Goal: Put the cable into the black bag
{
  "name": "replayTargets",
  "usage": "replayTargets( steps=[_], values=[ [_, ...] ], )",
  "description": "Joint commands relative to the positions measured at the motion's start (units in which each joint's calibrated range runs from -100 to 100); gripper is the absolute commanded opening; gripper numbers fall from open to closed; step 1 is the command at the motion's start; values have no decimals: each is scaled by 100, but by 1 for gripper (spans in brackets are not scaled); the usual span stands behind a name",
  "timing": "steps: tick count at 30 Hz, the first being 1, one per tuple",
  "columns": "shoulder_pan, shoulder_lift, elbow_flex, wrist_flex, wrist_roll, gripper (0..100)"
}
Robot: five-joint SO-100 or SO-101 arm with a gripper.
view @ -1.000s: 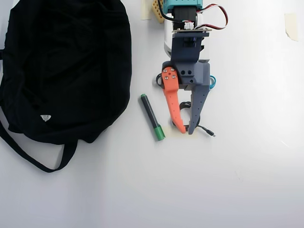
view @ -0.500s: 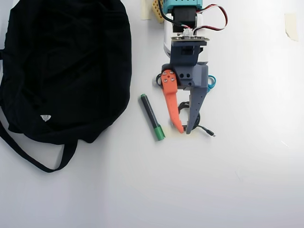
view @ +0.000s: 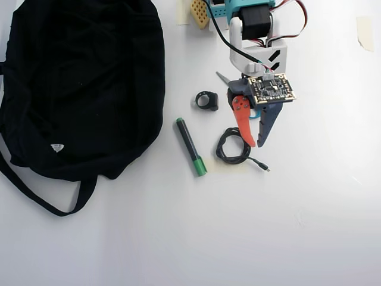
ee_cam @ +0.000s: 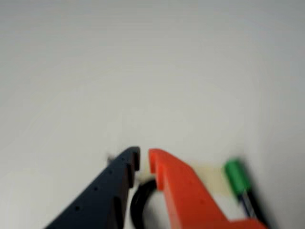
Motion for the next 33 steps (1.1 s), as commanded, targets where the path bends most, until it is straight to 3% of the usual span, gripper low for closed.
replayTargets(
  steps=[1,12,25,33],
  values=[
    [-120,-162,-152,853,-23,2],
    [-83,-54,-89,2309,-28,2],
    [-83,-62,154,2541,-44,3],
    [-75,-45,154,2464,-490,19]
  ],
)
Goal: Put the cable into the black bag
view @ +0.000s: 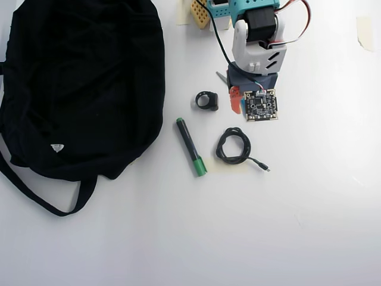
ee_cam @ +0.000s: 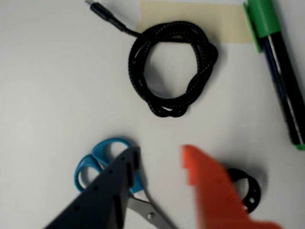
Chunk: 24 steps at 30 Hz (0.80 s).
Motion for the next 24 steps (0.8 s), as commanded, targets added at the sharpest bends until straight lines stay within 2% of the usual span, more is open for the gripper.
replayTargets(
  steps=[1,12,18,24],
  values=[
    [35,-37,-43,-35,-205,21],
    [50,859,-869,-44,-776,22],
    [200,1423,-1606,17,-892,22],
    [207,1930,-2163,146,-907,27]
  ],
)
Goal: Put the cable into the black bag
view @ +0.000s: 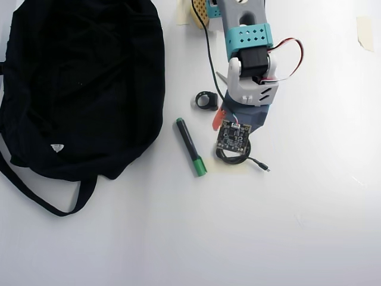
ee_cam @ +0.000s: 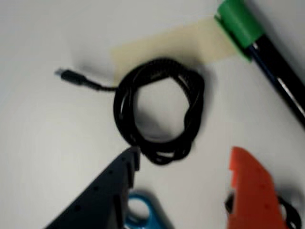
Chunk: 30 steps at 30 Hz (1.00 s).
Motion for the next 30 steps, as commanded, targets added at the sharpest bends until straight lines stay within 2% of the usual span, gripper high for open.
replayTargets(
  steps=[1,15,30],
  values=[
    [31,111,-531,180,-66,27],
    [128,1257,-1789,740,-417,27],
    [128,1605,-1807,964,-553,27]
  ],
)
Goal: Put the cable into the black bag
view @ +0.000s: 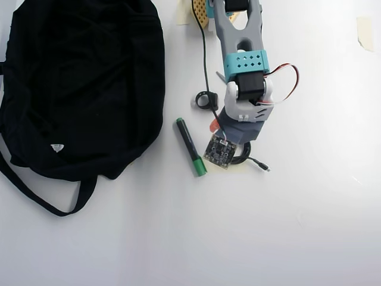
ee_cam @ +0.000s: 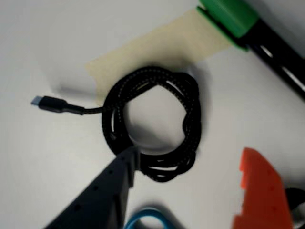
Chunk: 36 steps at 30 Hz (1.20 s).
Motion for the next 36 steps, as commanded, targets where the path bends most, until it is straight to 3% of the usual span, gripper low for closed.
replayTargets(
  steps=[1,36],
  values=[
    [26,144,-252,71,-26,27],
    [130,1522,-1006,88,21,27]
  ],
)
